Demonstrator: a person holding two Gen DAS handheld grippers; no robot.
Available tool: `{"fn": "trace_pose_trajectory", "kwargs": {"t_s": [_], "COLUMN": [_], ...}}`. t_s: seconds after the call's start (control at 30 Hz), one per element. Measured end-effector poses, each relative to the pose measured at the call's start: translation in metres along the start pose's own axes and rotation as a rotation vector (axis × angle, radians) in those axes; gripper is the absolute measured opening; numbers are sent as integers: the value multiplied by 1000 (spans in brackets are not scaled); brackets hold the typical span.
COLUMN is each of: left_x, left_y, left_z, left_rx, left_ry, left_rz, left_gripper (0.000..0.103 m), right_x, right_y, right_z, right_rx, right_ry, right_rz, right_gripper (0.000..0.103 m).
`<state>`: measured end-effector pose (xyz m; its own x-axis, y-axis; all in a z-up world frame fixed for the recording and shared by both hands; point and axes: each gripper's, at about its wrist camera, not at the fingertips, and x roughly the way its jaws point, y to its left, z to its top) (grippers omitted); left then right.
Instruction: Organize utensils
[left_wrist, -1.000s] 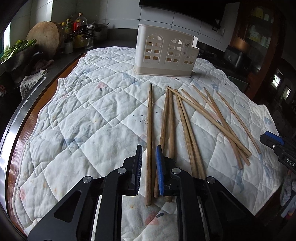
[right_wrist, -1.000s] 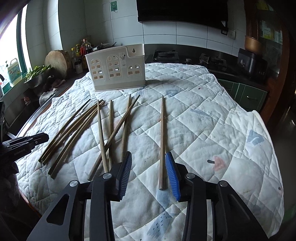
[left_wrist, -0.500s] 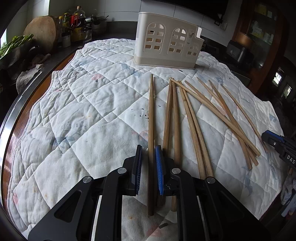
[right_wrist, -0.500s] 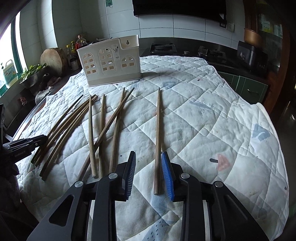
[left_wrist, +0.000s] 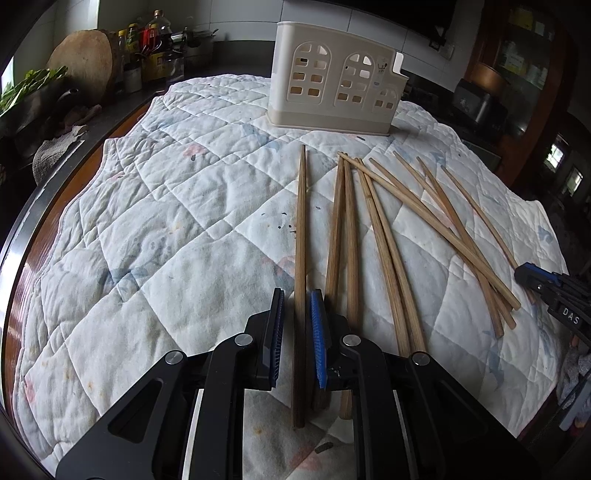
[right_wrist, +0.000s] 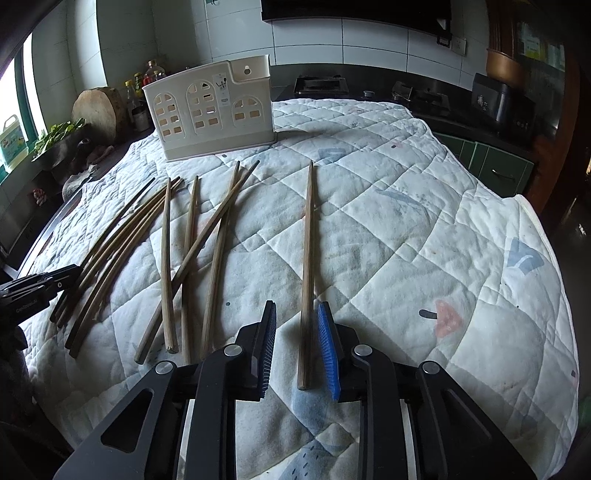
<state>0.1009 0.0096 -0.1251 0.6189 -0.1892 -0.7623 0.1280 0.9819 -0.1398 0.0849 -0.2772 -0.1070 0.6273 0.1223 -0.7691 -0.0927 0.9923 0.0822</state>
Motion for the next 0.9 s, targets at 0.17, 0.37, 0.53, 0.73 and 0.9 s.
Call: {"fn": "trace_pose_trajectory", "kwargs": {"t_s": [0.17, 0.37, 0.53, 0.73, 0.9], "left_x": [1, 1, -2, -5, -2], "left_y": [1, -3, 1, 3, 5], "left_z": [0, 0, 0, 0, -2], "left_rx": [-17, -6, -29, -29, -40], "left_ry": [-2, -7, -12, -16, 0], "left_rz": [-4, 19, 4, 2, -9], "left_gripper": [14, 14, 6, 6, 7], "right_x": [5, 6, 6, 3, -6], "right_y": [0, 5, 9, 9, 8], "right_z": [-1, -2, -3, -4, -3], "right_rx": [-3, -31, -57, -54, -44], "right_ry": [19, 21, 11, -3, -28], "right_rz": [-11, -40, -65, -67, -61], "right_gripper": [21, 19, 9, 7, 7]}}
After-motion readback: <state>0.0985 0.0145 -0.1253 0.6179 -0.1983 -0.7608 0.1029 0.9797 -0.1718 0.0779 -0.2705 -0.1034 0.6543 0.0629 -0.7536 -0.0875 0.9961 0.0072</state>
